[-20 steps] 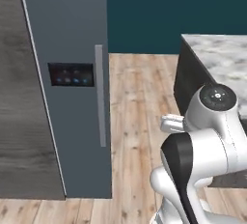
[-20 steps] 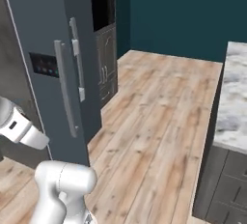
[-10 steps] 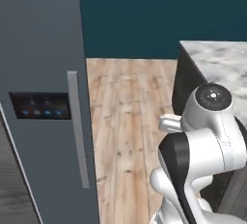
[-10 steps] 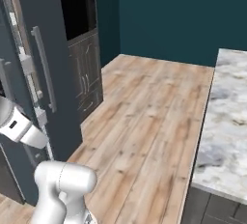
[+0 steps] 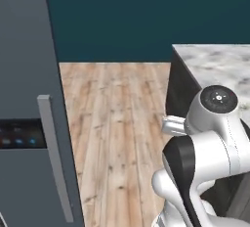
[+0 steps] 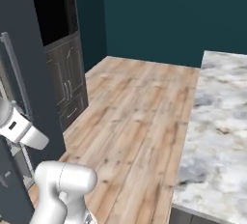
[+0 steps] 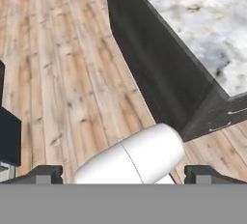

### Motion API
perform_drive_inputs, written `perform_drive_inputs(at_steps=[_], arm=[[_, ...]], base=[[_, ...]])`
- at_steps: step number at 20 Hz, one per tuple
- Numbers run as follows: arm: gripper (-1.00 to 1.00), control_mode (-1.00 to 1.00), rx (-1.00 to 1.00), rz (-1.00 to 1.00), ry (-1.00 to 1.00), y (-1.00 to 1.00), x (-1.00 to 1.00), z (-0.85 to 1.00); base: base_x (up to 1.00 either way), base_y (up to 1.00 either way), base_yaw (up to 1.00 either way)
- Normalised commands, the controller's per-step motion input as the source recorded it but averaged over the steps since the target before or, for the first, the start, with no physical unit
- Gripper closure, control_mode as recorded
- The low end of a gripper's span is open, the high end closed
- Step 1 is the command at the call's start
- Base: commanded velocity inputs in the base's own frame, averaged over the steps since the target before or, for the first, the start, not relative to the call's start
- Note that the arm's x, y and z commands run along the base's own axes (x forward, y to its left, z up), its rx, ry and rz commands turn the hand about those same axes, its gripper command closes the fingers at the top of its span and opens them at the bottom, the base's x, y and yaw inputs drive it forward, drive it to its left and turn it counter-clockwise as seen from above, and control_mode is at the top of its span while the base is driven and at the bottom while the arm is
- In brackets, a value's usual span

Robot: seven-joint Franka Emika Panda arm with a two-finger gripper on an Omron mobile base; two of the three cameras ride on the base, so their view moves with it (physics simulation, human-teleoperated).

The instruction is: Take the bell pepper, peach, and chicken drumstick from the freezer and place them in the bowl on the counter.

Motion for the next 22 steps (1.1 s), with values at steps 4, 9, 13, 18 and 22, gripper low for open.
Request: perform_drive_inputs(at_steps=[4, 9, 13, 18, 22], arm=[[-1.0, 1.0, 0.0, 0.0, 0.0, 0.0, 0.0, 0.0], [-1.0, 1.0, 0.0, 0.0, 0.0, 0.0, 0.0, 0.0], [-1.0, 1.0, 0.0, 0.0, 0.0, 0.0, 0.0, 0.0], [-1.0, 1.0, 0.0, 0.0, 0.0, 0.0, 0.0, 0.0], [-1.0, 1.0, 0.0, 0.0, 0.0, 0.0, 0.0, 0.0]], base=[[1.0, 0.04, 0.02], [1.0, 0.0, 0.04], [0.89, 0.08, 0.31], [0.47, 0.13, 0.65], [0.13, 0.1, 0.79]])
